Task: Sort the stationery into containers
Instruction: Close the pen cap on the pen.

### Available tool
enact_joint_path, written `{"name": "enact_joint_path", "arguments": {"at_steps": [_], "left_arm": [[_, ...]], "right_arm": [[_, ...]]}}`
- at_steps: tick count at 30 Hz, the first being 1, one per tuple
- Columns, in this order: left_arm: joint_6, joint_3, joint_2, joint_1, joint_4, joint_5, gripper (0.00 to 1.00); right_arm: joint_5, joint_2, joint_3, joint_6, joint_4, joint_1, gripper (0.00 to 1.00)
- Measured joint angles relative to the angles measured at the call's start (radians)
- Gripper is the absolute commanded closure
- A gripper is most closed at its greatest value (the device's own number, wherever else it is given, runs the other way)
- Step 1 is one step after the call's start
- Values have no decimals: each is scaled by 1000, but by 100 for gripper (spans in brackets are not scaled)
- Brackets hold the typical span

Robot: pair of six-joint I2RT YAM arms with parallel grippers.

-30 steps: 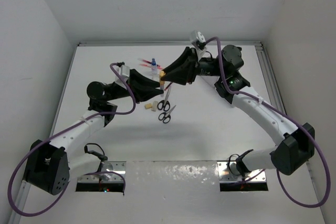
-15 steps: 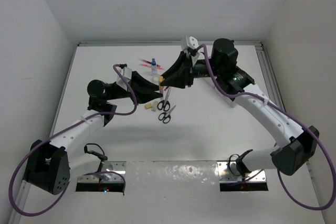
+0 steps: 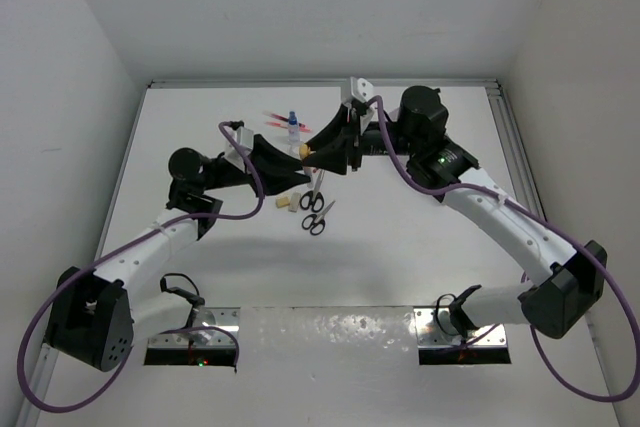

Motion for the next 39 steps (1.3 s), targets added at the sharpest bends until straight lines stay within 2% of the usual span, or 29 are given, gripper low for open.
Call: {"name": "enact_joint_path", "arguments": {"at_steps": [6, 14, 19, 24, 29, 33, 39], "left_arm": [[19, 29, -14, 0, 43, -33, 100], [56, 29, -23, 0, 36, -43, 100], [195, 41, -52, 0, -109, -156, 100], [366, 46, -57, -7, -266, -343, 100], [512, 46, -57, -33, -388, -494, 100], [581, 46, -57, -51, -436, -578, 100], [614, 46, -57, -60, -460, -629, 100]], "right_arm": [[47, 0, -46, 42, 2, 0, 49], [74, 0, -47, 76, 15, 0, 38], [107, -23, -67, 84, 1, 0, 31], [211, -100, -127, 100, -1, 0, 30], [360, -130, -186, 174, 77, 21, 31], [511, -106, -214, 230, 148, 79, 32], [692, -22, -230, 292, 248, 132, 33]]}}
